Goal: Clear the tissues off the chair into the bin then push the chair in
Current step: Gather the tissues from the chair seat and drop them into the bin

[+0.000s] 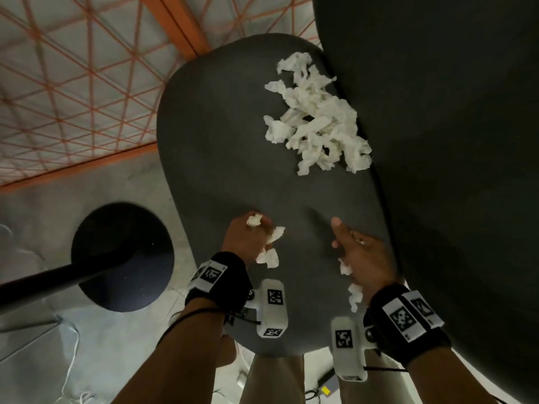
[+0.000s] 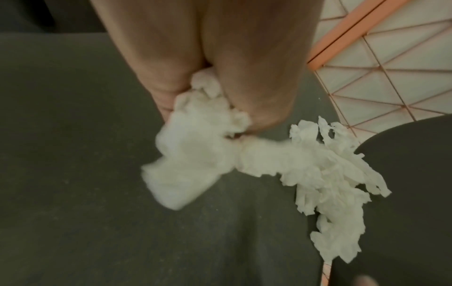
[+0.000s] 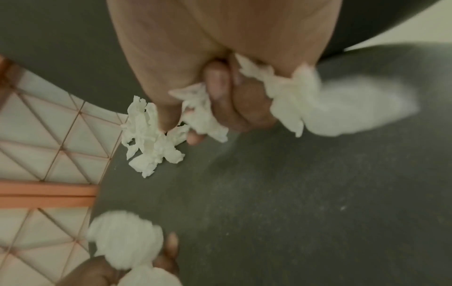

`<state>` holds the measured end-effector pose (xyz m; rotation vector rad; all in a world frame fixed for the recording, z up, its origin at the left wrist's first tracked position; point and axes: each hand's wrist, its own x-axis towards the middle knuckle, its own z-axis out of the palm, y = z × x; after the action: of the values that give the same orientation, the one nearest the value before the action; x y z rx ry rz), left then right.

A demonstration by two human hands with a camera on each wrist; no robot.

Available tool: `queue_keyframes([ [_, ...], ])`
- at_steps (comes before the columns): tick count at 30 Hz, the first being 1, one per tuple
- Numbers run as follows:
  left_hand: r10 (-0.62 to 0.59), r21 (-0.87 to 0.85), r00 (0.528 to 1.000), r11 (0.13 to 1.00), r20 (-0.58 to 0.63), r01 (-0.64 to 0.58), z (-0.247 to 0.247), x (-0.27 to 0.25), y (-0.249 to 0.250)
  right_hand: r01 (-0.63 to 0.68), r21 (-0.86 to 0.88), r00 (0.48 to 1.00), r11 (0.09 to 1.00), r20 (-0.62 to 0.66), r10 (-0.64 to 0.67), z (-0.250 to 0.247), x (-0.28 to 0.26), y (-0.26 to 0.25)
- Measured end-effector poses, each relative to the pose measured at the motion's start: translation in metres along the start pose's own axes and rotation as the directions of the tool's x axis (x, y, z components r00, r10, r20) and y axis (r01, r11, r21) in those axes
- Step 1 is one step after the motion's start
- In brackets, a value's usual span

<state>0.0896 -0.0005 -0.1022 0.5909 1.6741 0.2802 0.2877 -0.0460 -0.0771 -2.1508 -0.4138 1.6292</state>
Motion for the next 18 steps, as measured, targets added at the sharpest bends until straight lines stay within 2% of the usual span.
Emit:
queue_keyframes([
  [2, -0.01, -0.054, 1.0, 0.999, -0.022, 0.008, -0.003, -0.002, -0.005, -0.008, 0.057, 0.999, 0.998, 0.054, 0.005, 0.005, 0.001, 0.001],
  [6, -0.019, -0.026, 0.998, 0.999, 0.068, 0.02, -0.008, -0.006, -0.011, 0.049, 0.139, 0.992, 0.989, 0.107, -0.065, 0.009, 0.015, 0.01],
  [9, -0.009, -0.017, 1.0, 1.0, 0.02, 0.009, -0.012, -0.008, -0.018, 0.07, 0.261, 0.98, 0.963, 0.161, -0.114, 0.012, 0.022, 0.011],
  [13, -0.033, -0.179, 0.999, 0.983, 0.034, 0.039, -0.014, -0.026, -0.023, -0.028, 0.495, 0.96, 0.868, 0.254, -0.114, 0.017, 0.025, 0.003],
  [18, -0.103, -0.305, 0.994, 0.946, 0.035, 0.109, -0.017, -0.05, -0.055, 0.008, 0.347, 0.949, 0.938, 0.293, -0.116, 0.029, 0.017, -0.003],
])
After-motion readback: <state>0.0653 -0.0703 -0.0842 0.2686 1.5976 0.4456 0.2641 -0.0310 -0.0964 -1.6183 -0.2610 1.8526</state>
